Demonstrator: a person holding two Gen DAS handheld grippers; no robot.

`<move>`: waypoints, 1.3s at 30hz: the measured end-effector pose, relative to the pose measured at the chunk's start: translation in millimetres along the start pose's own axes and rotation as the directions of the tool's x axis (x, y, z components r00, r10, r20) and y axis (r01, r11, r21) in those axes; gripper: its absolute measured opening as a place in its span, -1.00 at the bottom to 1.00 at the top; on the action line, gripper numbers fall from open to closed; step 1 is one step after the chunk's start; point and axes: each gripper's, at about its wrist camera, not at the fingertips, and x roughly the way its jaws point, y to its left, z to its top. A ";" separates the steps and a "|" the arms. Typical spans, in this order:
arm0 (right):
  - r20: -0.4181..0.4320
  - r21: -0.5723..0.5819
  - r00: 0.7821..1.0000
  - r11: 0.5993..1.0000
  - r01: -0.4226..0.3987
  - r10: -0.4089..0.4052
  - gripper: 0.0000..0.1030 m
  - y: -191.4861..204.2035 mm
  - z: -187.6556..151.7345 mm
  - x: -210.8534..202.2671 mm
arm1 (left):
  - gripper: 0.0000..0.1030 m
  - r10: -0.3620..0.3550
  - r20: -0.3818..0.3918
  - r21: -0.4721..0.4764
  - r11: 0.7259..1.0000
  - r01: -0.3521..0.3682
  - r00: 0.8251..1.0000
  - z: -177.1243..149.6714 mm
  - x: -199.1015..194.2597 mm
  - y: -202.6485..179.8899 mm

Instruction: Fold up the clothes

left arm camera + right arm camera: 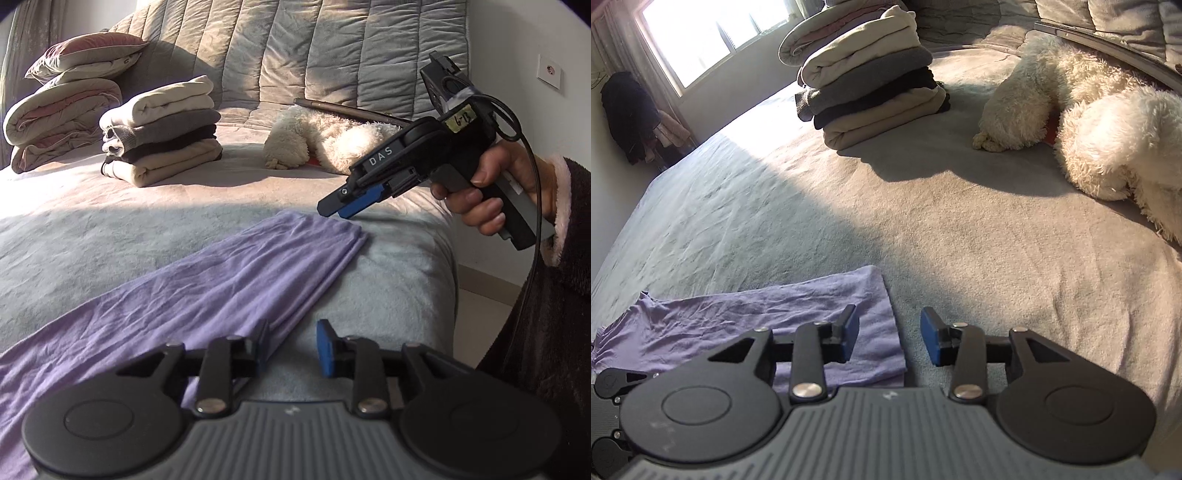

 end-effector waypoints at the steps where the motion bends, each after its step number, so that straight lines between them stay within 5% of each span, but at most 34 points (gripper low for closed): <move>1: 0.006 -0.005 1.000 1.000 0.003 -0.003 -0.19 0.9 0.1 2.6 | -0.25 0.010 0.006 0.011 1.000 -0.010 1.000 0.0 0.8 -1.1; 8: 0.041 -0.081 0.999 0.997 0.007 -0.003 -0.16 11.9 -2.0 21.9 | -0.19 0.097 0.005 0.081 0.992 -0.097 0.995 1.3 19.8 -18.6; 13: 0.060 -0.196 0.997 0.978 0.068 -0.057 -0.17 28.0 -6.9 29.3 | -0.19 0.216 0.024 0.189 0.958 -0.217 0.976 12.4 33.7 -49.5; 19: 0.050 -0.130 0.999 0.991 0.014 -0.007 -0.26 16.0 0.9 30.3 | -0.30 0.273 0.005 0.256 0.930 -0.265 0.962 23.4 59.1 -75.9; 21: 0.051 -0.119 0.999 0.993 -0.009 0.015 -0.26 13.9 2.3 32.8 | -0.34 0.282 -0.007 0.205 0.939 -0.274 0.960 28.5 66.3 -75.2; 23: 0.054 -0.124 0.998 0.992 -0.023 0.029 -0.28 13.4 2.8 34.8 | -0.61 0.275 -0.014 0.131 0.954 -0.271 0.961 32.9 69.2 -73.1; 24: 0.057 -0.143 0.998 0.989 -0.020 0.029 -0.47 14.8 2.0 35.3 | -0.95 0.270 -0.016 0.092 0.959 -0.268 0.963 34.7 69.9 -72.2; 25: 0.057 -0.150 0.998 0.988 -0.026 0.035 -0.86 15.5 1.5 35.2 | -0.97 0.265 -0.017 0.054 0.963 -0.264 0.964 36.5 70.6 -71.3; 30: 0.095 -0.178 0.995 0.983 0.039 -0.022 -0.94 24.1 1.0 21.3 | -0.98 0.225 0.054 -0.037 0.974 -0.223 0.973 42.6 54.2 -77.9; 36: 0.049 -0.231 0.990 0.963 0.139 -0.131 -0.93 31.4 -3.2 30.6 | -0.95 0.153 -0.021 -0.121 0.981 -0.154 0.988 29.9 67.7 -67.3; 38: 0.051 -0.235 0.990 0.962 0.139 -0.131 -0.86 34.5 -1.1 28.9 | -0.75 0.124 -0.010 -0.160 0.979 -0.123 0.992 30.0 61.9 -61.8; 39: 0.051 -0.229 0.991 0.965 0.130 -0.121 -0.75 35.0 0.8 27.6 | -0.47 0.103 -0.004 -0.185 0.978 -0.102 0.995 30.9 57.0 -57.4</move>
